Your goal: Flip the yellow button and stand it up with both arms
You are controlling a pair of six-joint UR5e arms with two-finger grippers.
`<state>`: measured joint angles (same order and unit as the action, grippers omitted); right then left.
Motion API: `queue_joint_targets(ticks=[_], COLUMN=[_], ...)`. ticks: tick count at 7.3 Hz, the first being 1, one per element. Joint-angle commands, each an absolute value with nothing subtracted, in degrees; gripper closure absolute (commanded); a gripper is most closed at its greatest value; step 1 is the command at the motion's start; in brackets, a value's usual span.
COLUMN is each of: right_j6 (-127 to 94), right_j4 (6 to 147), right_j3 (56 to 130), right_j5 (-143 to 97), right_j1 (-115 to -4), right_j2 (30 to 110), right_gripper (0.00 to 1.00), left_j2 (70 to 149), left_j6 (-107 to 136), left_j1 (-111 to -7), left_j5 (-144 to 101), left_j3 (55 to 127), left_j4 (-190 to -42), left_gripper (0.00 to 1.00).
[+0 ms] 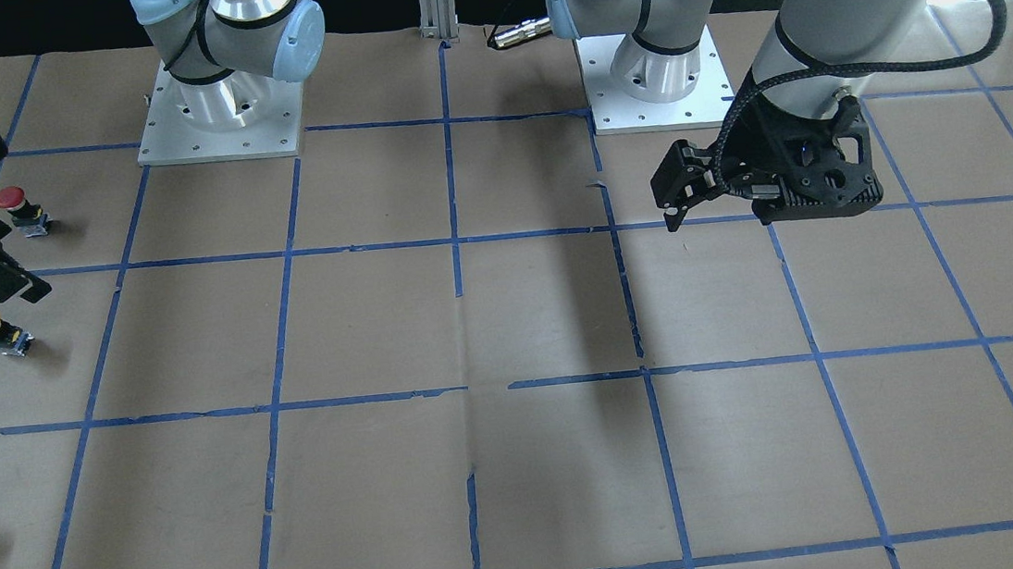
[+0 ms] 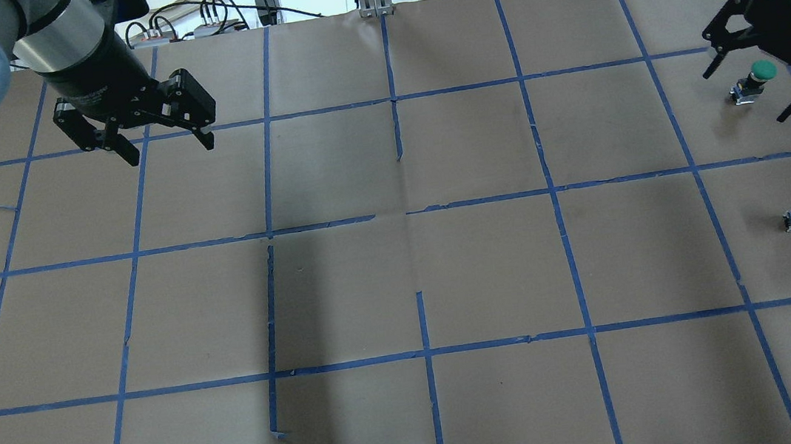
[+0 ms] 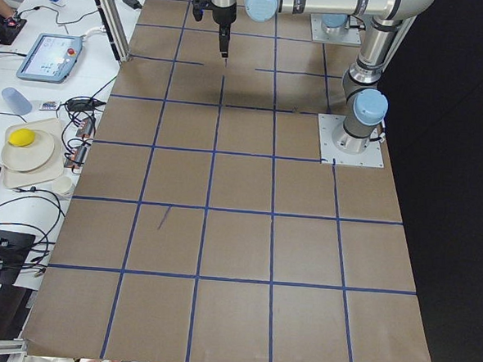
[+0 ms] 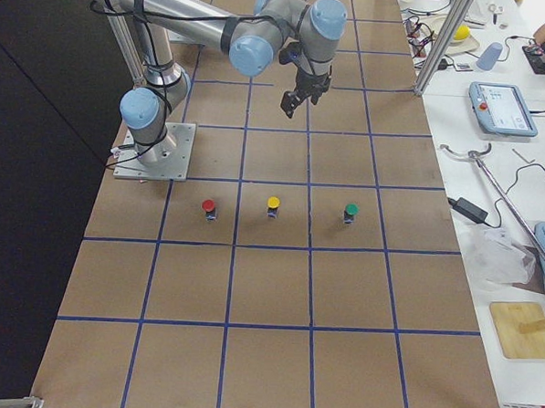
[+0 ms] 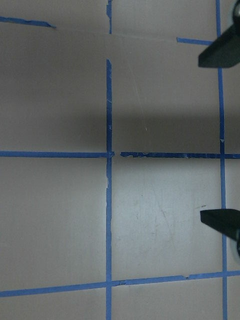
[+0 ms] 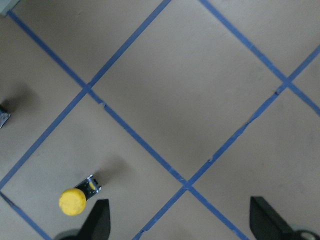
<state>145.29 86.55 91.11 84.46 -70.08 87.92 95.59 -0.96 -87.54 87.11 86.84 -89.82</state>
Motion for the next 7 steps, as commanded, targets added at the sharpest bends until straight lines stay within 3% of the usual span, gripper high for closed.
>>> queue_joint_targets(ticks=[1,4,7], right_j6=[125.0,85.7,57.7], right_j4=[83.4,84.2,83.9], right_j3=[86.7,83.6,82.2], right_j5=[83.1,82.1,80.5], right_j1=[-76.2,-83.5,-84.1], right_j2=[88.1,87.9,88.8], right_gripper=[0.01,0.01,0.01], left_j2=[95.5,95.8,95.8], left_j6=[-0.9,-1.6,-1.7], left_j1=[-87.5,-87.5,-87.5], left_j5=[87.3,87.1,86.6], left_j3=[86.8,86.8,86.9], left_j4=[-89.8,-89.0,-88.9], left_gripper=[0.00,0.00,0.00])
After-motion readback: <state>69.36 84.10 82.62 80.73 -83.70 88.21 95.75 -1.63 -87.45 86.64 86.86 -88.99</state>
